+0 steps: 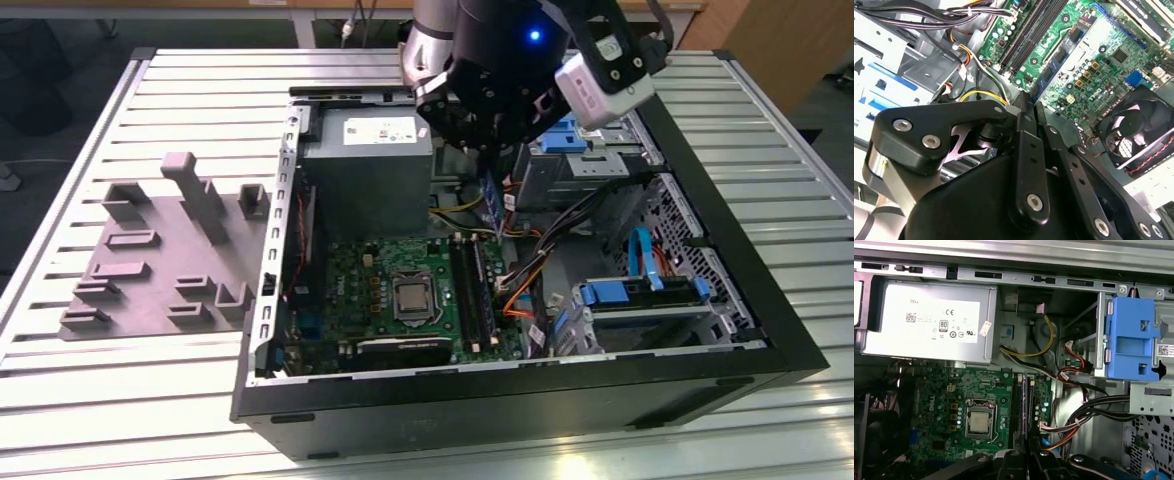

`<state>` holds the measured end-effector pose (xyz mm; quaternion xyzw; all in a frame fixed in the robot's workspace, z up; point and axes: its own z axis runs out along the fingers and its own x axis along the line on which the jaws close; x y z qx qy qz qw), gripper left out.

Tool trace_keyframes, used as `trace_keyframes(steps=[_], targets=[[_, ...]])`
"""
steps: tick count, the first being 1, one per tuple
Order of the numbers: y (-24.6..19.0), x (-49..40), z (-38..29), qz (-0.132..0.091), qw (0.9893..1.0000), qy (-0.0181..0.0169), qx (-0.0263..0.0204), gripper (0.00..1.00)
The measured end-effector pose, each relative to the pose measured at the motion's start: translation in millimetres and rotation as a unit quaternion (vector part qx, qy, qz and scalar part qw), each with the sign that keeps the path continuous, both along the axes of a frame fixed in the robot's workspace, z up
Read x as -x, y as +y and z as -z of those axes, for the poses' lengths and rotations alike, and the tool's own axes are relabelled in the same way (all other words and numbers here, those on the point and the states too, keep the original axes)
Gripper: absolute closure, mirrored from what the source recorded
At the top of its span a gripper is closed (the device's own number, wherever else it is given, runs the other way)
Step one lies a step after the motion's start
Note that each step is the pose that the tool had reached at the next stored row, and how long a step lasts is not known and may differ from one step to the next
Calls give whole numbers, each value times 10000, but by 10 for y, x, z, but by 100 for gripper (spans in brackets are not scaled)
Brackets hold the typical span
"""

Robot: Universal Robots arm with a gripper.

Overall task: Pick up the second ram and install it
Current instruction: 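Insert the second ram into the second slot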

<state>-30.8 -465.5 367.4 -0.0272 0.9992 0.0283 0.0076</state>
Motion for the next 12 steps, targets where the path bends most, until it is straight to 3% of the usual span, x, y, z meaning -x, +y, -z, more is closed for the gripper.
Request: trace_keyframes(steps=[2,4,12], targets=[[0,-17,25,1,10000,40,0,86],[0,-17,45,3,10000,58,0,86],[0,-17,54,6,10000,60,0,86]])
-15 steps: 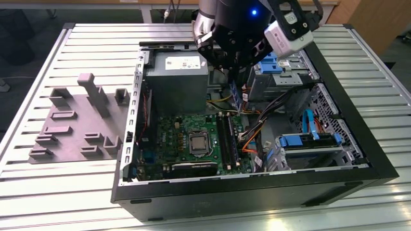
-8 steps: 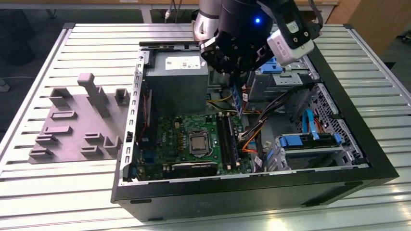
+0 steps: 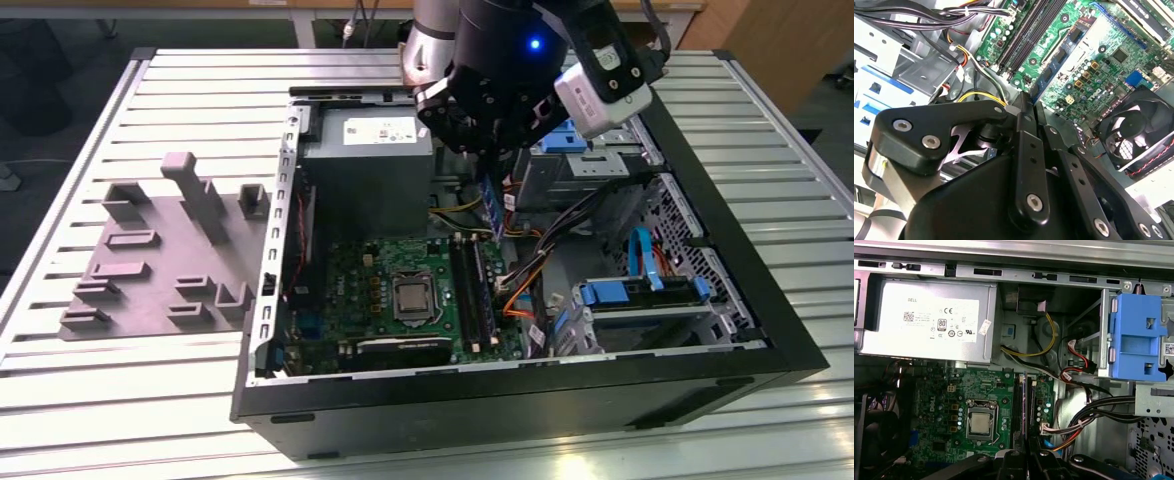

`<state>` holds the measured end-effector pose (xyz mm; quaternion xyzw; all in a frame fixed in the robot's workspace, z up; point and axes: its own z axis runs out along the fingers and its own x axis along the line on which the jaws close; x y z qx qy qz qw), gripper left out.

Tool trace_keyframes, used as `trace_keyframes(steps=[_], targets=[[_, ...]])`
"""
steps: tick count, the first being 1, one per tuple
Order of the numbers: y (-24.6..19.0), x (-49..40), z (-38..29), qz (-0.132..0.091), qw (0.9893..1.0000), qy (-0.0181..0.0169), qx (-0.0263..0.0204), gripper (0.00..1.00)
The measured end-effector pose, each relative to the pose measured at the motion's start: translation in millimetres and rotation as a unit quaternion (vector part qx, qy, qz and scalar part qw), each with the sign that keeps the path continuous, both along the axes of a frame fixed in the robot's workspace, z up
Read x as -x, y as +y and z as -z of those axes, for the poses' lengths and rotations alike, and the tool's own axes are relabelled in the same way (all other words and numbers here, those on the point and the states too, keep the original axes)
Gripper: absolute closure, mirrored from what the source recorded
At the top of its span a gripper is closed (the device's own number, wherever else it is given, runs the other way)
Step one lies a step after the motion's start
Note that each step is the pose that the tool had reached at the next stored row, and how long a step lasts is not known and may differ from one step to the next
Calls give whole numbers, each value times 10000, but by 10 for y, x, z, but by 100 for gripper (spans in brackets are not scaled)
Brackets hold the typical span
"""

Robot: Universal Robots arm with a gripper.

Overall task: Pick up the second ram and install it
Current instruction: 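Insert the second ram into the second slot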

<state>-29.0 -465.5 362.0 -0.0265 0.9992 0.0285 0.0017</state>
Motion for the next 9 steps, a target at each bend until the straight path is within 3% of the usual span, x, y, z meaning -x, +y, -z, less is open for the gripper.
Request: trace_keyframes(steps=[9], targets=[[-1,0,8,61,10000,7,-3,86]])
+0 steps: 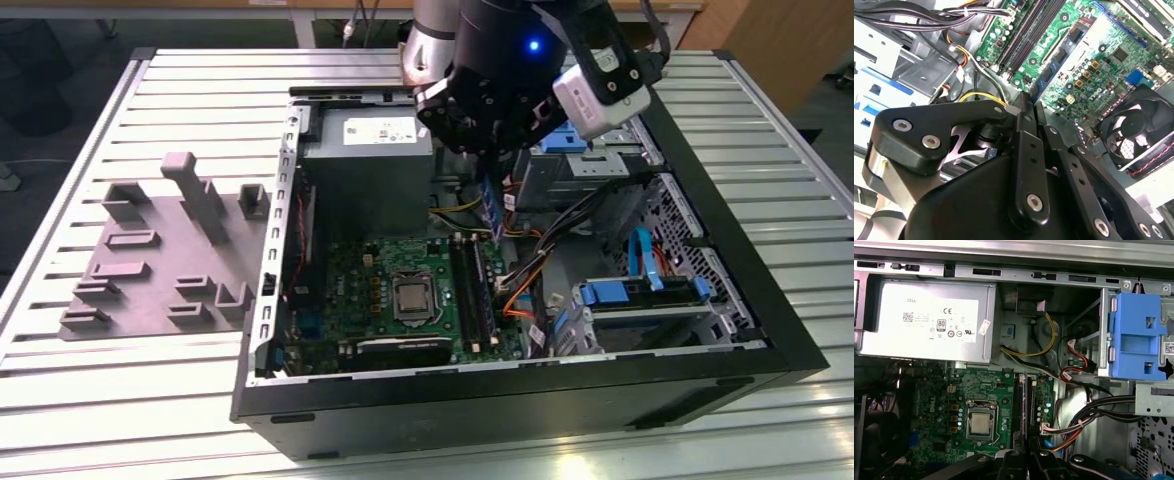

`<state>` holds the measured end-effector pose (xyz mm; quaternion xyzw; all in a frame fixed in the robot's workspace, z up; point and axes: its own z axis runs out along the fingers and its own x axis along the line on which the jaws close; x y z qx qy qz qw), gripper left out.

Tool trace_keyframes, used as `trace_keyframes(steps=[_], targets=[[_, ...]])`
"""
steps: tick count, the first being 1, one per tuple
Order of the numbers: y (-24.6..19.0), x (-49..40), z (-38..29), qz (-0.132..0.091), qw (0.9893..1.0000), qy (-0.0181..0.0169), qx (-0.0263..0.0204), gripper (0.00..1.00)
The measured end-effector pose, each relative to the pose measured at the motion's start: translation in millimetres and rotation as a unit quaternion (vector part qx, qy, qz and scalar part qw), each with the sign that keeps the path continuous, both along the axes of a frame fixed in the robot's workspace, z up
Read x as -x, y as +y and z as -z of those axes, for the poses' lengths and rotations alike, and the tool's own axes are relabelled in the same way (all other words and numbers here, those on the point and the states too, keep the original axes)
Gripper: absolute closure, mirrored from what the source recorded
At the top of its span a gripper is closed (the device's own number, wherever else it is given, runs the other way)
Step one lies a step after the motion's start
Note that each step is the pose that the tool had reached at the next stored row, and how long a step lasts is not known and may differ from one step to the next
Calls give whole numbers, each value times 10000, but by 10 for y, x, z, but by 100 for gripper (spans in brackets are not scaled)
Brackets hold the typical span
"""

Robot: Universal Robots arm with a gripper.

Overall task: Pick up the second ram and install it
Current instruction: 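Insert the second ram into the second slot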

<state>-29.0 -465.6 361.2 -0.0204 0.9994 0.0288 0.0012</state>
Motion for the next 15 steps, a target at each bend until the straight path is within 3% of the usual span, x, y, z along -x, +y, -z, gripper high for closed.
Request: trace_keyframes(steps=[4,11,15], targets=[[-10,-1,47,87,10000,8,-1,86],[-82,0,175,83,10000,11,0,86],[-92,0,248,76,10000,11,0,86]])
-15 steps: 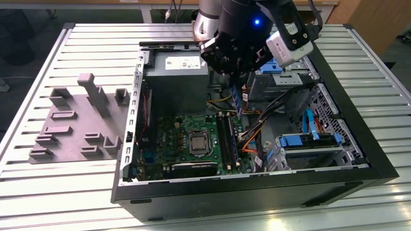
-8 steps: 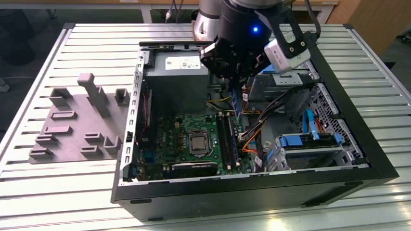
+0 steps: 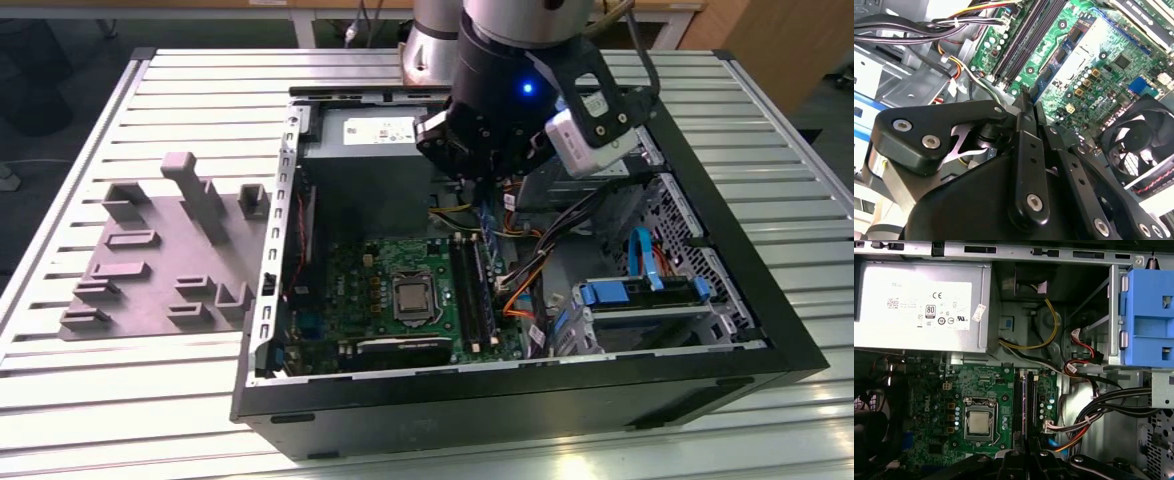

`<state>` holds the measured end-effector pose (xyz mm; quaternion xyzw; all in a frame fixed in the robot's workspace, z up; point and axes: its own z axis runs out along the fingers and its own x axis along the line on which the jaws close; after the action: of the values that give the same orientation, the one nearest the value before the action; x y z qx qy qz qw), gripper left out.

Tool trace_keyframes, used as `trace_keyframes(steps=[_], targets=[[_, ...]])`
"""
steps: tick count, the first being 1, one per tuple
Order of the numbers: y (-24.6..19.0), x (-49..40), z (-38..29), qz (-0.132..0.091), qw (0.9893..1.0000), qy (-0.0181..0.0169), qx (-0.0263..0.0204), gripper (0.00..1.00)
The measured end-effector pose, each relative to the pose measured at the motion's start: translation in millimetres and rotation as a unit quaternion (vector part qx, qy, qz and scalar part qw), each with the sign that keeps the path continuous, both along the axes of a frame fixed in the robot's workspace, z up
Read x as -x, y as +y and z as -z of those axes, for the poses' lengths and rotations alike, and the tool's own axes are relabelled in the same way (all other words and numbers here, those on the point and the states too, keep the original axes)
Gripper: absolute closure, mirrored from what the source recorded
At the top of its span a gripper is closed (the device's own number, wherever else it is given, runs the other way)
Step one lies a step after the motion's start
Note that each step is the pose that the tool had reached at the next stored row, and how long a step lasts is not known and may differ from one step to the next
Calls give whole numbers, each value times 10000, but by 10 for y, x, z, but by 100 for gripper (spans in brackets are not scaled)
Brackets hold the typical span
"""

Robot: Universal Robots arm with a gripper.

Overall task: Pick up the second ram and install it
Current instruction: 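Insert the second ram into the second slot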

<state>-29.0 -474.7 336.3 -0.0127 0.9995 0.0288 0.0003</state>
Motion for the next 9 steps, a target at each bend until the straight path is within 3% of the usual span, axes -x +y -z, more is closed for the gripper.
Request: trace_keyframes(steps=[9], targets=[[-9,0,179,0,10000,3,0,86]])
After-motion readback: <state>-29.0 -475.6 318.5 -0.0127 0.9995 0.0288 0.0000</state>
